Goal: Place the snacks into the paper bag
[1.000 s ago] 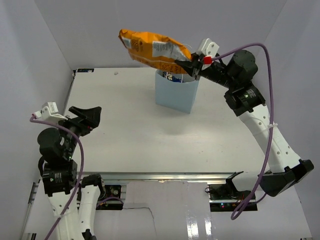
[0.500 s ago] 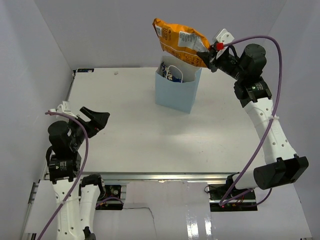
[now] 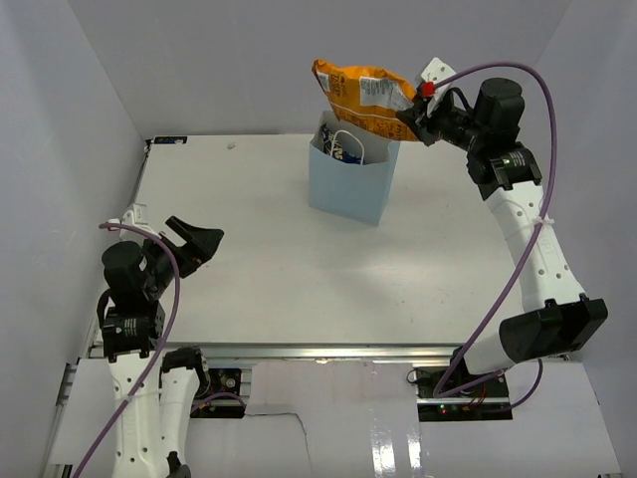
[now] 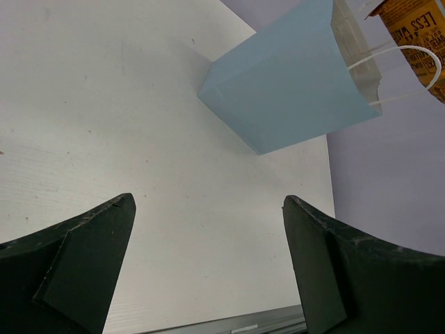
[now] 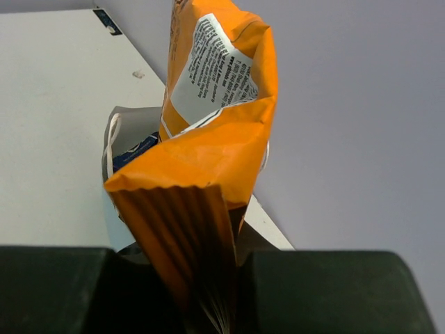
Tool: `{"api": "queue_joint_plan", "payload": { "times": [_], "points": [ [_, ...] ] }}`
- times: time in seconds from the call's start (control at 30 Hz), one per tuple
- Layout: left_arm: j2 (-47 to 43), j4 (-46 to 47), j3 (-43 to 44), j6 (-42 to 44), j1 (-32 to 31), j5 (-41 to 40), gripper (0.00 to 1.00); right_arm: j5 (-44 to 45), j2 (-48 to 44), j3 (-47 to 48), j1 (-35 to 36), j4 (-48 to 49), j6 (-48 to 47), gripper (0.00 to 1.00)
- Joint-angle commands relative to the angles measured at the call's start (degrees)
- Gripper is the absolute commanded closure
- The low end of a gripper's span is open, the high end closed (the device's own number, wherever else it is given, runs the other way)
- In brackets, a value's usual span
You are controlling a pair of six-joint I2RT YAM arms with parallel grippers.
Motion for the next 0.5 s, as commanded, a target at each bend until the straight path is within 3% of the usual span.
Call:
{"api": "queue_joint_plan", "payload": {
  "times": [0.0, 0.47],
  "points": [
    [-0.62, 1.12, -0.57, 0.44, 0.1, 1.53, 0.02, -0.09, 2.06, 7.13, -0.19, -3.06, -3.34, 0.92],
    [-0.71, 2.96, -3.03, 1.15, 0.1, 3.2, 0.02, 2.73, 14.46, 30.96, 0.25, -27.32, -10.89, 0.92]
  ]
}}
